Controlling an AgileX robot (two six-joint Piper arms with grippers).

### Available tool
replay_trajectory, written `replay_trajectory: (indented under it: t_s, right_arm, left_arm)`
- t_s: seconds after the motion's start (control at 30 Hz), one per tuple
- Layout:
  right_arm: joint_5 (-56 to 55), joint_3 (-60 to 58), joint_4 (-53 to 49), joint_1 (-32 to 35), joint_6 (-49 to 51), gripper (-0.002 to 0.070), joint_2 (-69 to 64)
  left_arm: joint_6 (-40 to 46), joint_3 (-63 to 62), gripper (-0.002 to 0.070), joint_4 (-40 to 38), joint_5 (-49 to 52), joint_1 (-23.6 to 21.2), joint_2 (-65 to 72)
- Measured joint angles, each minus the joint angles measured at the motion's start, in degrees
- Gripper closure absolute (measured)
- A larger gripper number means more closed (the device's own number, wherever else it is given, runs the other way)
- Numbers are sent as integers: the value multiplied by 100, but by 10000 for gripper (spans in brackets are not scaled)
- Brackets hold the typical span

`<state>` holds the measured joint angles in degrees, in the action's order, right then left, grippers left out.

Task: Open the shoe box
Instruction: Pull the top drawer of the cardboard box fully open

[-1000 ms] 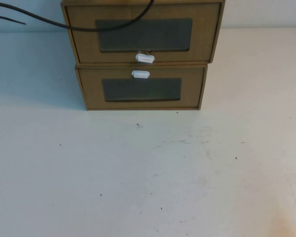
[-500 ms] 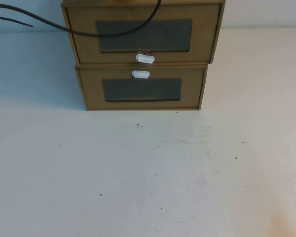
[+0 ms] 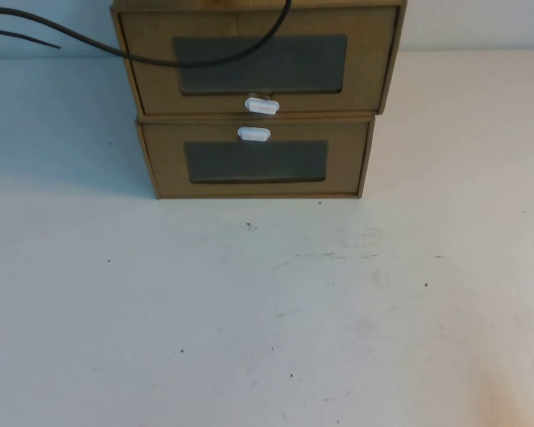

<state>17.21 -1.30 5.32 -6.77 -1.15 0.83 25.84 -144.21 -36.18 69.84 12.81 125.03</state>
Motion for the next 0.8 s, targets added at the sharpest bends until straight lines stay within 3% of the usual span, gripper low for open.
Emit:
replay_trajectory:
  t_s: [0.27,0.47,0.63,0.8]
  right_arm:
    - [-1525,0,2330,0,0,689,0]
    - [-1793,0,3214,0,0,689,0]
    - [-1539,90,3871,0,0,689,-30]
    - [-264,1009,3657,0,0,689,-999]
  left_arm:
    - [0,0,680,0,0,0,0]
    - [0,0,680,0,0,0,0]
    - [0,0,680,0,0,0,0]
    - [-11,0,680,0,0,0,0]
